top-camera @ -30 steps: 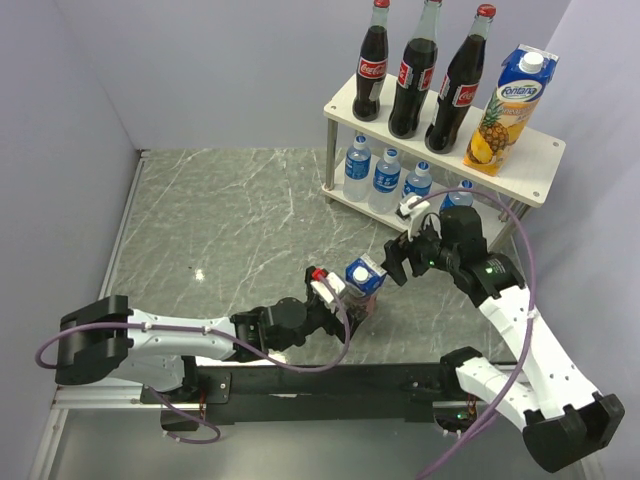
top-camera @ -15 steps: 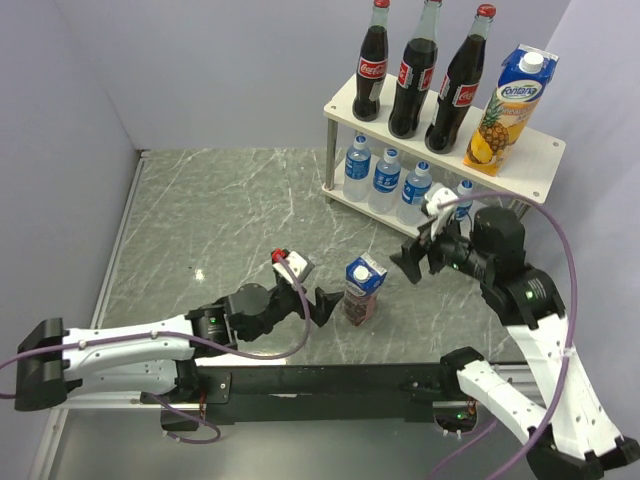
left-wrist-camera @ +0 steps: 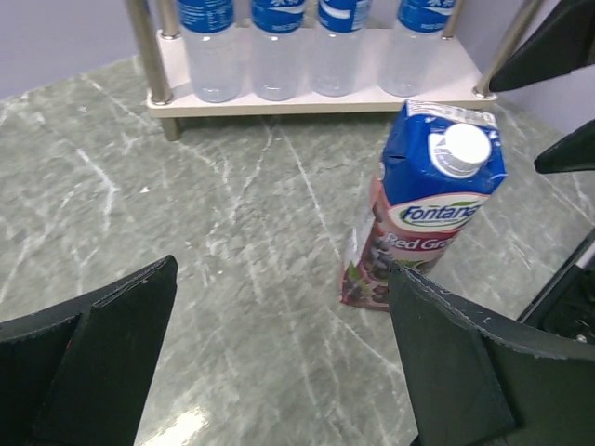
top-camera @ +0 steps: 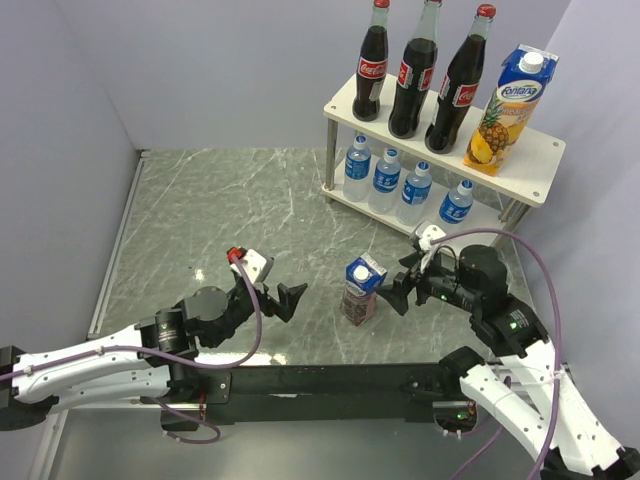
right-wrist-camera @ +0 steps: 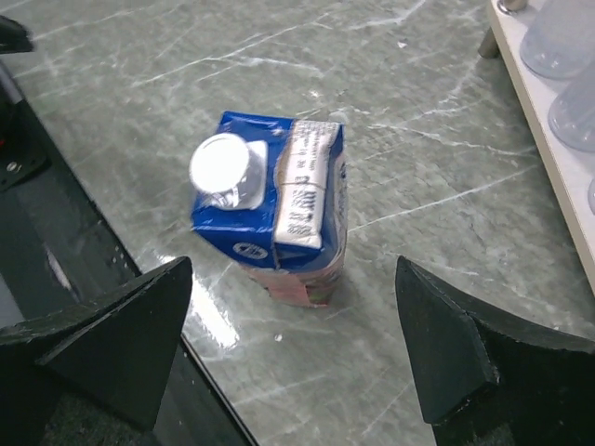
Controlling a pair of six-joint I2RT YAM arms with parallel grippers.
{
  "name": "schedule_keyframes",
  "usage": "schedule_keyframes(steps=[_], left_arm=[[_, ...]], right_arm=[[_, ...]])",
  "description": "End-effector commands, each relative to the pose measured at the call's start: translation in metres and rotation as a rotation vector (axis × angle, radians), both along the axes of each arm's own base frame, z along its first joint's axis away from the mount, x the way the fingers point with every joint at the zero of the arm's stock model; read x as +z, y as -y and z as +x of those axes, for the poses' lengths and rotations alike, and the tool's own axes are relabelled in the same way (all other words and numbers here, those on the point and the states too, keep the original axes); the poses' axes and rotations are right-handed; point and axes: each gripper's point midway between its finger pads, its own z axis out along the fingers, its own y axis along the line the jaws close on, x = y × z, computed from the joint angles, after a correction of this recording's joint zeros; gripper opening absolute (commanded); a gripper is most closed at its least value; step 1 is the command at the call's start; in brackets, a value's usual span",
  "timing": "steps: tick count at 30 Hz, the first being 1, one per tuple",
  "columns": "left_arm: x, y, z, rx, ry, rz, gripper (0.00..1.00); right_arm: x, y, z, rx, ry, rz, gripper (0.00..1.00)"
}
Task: Place and organize the beverage onto the shelf
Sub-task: Adjust the drink at the center of the board, then pick up the drink from the center of the board.
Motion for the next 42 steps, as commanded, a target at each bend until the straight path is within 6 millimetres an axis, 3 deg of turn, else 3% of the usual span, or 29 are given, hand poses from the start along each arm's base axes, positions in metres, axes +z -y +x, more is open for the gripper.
schedule_keyframes(steps=[1,7,10,17,22,30,32,35,39,42], left_arm=[[0.016,-0.019,0.006,0.064,0.027,0.008,1.00],[0.012,-0.022,0.007,0.081,0.030,0.014,0.99],[0.010,-0.019,0.007,0.074,0.029,0.026,1.00],[0.007,-0.016,0.008,0.069,0.028,0.036,1.00],[0.005,-0.016,0.008,0.068,0.022,0.033,0.99],[0.003,-0.016,0.009,0.076,0.026,0.035,0.99],[0.003,-0.015,0.010,0.076,0.025,0.038,0.99],[0.001,-0.013,0.010,0.074,0.020,0.046,1.00],[0.003,-0.015,0.009,0.076,0.020,0.038,0.99],[0.004,-0.016,0.009,0.079,0.022,0.028,1.00]], right_arm=[[0.012,-0.009,0.018,-0.076,0.049,0.064,0.96],[-0.012,-0.023,0.016,-0.043,0.014,0.036,0.96],[-0.022,-0.035,0.006,0.008,0.002,0.032,0.96],[-0.040,-0.047,0.018,-0.020,0.018,0.015,0.97],[-0.070,-0.057,0.024,-0.002,0.016,-0.033,0.98],[-0.072,-0.072,0.028,0.040,0.047,0.013,0.99],[-0.076,-0.078,0.021,0.097,0.037,0.011,0.99],[-0.069,-0.085,0.022,0.115,0.051,0.046,0.98],[-0.068,-0.086,0.021,0.123,0.058,0.058,0.90],[-0.070,-0.088,0.020,0.138,0.059,0.059,0.77]])
